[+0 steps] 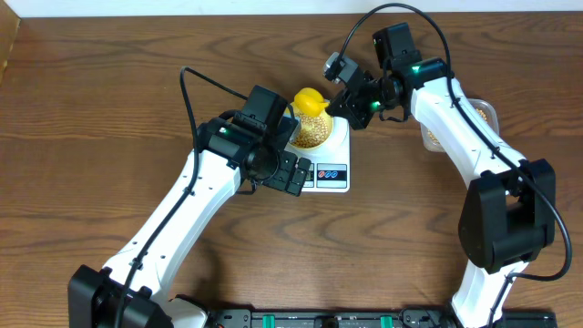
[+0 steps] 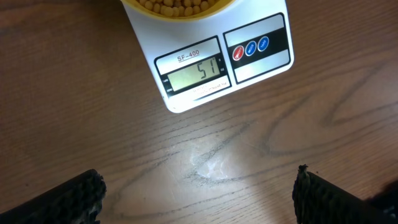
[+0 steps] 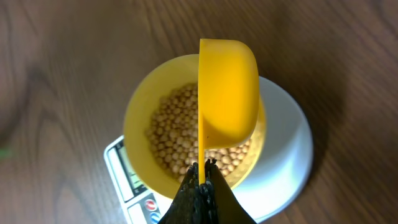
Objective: Scoop item into bowl and weigh 50g on scale
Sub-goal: 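Tilt the scoop into the bowl to pour soybeans, right gripper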
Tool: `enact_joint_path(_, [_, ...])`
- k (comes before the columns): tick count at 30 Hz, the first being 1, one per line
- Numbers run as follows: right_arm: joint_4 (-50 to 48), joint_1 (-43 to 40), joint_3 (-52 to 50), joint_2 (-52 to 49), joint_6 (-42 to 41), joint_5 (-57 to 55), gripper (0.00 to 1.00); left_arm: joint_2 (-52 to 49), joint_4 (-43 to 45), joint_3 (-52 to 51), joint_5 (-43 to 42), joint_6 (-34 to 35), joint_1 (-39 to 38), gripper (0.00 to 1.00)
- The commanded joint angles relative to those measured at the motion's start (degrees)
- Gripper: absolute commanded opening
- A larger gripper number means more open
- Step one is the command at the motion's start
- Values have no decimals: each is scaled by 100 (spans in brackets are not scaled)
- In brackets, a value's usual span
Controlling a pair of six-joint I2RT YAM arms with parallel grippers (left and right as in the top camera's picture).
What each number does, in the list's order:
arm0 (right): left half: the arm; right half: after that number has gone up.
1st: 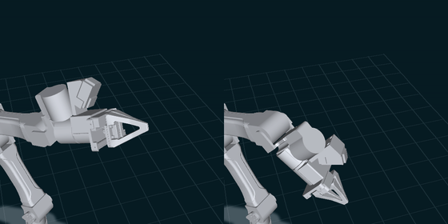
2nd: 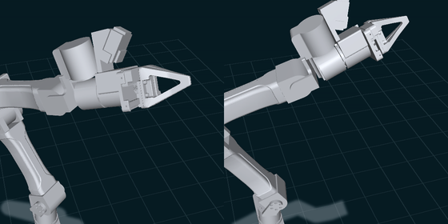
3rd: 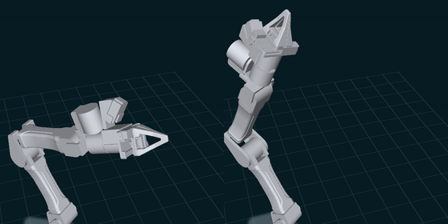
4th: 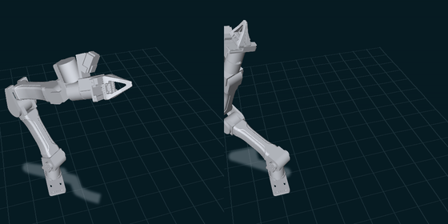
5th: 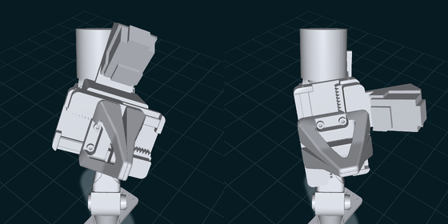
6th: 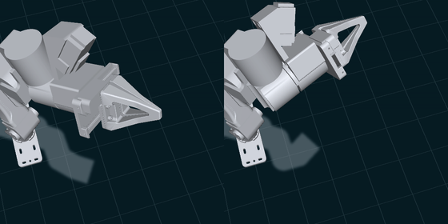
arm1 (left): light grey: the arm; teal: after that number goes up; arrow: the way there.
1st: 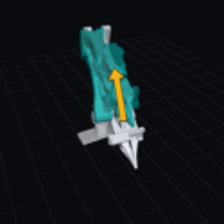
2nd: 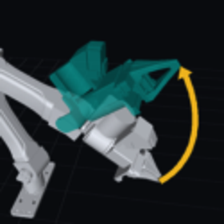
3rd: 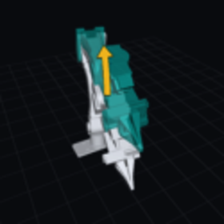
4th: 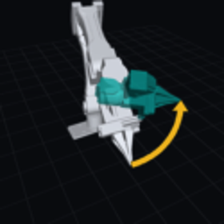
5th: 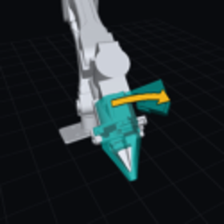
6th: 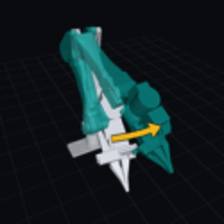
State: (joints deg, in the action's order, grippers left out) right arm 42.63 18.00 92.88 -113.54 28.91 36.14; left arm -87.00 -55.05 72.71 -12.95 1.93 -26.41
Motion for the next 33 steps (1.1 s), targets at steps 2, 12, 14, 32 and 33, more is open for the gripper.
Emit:
enact_joint_path(2, [0, 111, -57, -4, 208, -151, 1, 9, 7, -28, 76, 74, -17, 98])
enact_joint_path(12, [144, 385, -85, -4, 555, -601, 1, 9, 7, -28, 76, 74, -17, 98])
enact_joint_path(14, [136, 431, -85, -4, 660, -955, 1, 9, 7, -28, 76, 74, -17, 98])
enact_joint_path(32, [-138, 531, -448, -4, 697, -1010, 1, 9, 7, -28, 76, 74, -17, 98])
enact_joint_path(33, [-160, 535, -487, -4, 695, -1010, 1, 9, 9, -28, 76, 74, -17, 98])
